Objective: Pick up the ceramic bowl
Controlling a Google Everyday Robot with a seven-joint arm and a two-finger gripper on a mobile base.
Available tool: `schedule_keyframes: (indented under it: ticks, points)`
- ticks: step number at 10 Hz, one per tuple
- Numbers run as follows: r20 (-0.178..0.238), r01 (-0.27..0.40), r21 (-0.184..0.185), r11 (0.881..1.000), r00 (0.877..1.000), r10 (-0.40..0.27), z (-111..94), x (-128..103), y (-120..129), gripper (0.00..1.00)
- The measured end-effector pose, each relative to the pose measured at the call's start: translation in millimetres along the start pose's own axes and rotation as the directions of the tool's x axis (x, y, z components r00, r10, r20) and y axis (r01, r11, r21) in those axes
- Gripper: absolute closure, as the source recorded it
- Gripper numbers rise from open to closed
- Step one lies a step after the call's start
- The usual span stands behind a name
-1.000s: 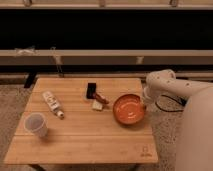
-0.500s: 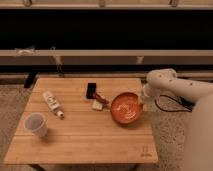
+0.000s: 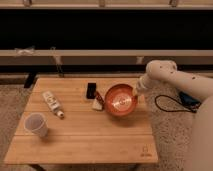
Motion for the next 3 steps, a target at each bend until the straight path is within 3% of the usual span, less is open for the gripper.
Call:
schedule_keyframes:
  ticks: [3]
  points:
    - [-0.006,0.009,-0.011,1.0,1.0,-0.01,0.4,-3.5,4.8,1.0]
